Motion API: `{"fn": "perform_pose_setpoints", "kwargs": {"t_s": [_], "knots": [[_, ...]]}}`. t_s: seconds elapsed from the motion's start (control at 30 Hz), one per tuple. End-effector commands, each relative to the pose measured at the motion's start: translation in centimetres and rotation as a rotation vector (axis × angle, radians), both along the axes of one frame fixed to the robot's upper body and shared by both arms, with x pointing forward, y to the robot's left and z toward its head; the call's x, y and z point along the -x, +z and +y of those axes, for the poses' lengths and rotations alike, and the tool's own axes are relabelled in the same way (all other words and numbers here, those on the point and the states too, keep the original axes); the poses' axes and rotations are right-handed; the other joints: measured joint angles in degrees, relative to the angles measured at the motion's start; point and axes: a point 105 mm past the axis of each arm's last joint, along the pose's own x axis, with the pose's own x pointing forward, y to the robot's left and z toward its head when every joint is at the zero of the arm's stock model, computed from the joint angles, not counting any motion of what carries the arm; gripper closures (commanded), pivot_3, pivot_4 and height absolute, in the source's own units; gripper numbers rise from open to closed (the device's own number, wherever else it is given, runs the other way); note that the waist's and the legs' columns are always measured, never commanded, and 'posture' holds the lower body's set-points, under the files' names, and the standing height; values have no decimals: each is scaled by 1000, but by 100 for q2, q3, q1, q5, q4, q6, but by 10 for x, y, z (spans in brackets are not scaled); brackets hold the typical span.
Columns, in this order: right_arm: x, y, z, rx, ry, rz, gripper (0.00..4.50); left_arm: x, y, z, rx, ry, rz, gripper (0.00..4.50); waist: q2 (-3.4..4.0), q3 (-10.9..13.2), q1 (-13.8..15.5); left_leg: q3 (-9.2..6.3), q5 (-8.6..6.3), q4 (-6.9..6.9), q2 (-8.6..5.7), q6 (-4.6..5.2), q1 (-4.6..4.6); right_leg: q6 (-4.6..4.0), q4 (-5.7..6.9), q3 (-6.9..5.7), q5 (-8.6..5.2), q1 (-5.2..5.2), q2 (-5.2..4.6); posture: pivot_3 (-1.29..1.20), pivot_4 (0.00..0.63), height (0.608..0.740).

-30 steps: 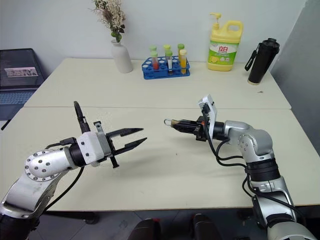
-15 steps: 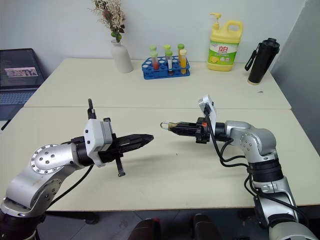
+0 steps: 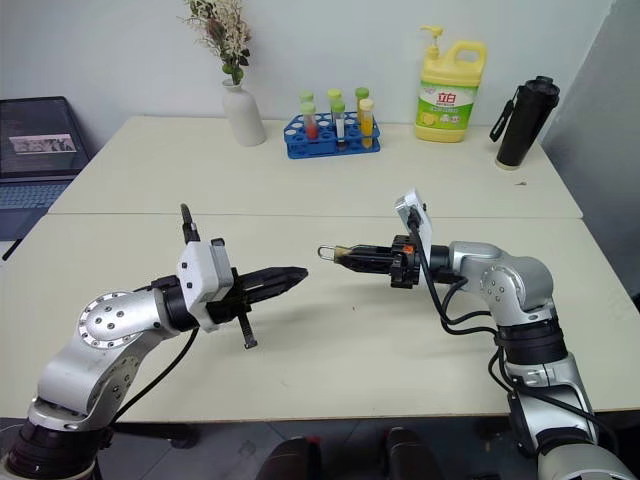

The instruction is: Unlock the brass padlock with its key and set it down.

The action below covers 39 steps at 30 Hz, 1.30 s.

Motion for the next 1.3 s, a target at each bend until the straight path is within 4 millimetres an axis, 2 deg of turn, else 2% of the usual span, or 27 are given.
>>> {"fn": "perform_pose_setpoints", "kwargs": {"t_s": [0.03, 0.17, 1.03, 1.3], "knots": [[5, 18, 0, -32, 23, -68, 4361, 1, 6, -3, 2, -14, -37, 4500, 0, 0, 0, -1, 0, 0, 0, 0, 0, 0, 0, -1, 0, 0, 0, 0, 150, 740], [6, 18, 1, -34, 29, -65, 4361, 6, 8, -10, 18, -53, -15, 4500, 0, 0, -1, -1, 0, 0, 0, 0, -1, 0, 0, -1, 0, 0, 0, 0, 150, 740], [8, 17, 2, -30, 43, -60, 4361, 1, 17, -10, 26, -13, -43, 4500, 0, 0, 0, -1, 0, 0, 0, 0, -1, 1, -1, -1, 0, 0, 0, 0, 150, 740], [10, 18, 3, -32, 50, -61, 4361, -2, 18, -17, 31, -20, -45, 4500, 0, 0, 0, -1, 0, 0, -1, 0, -1, 2, -1, -1, -1, 0, 0, 0, 150, 740]]}}
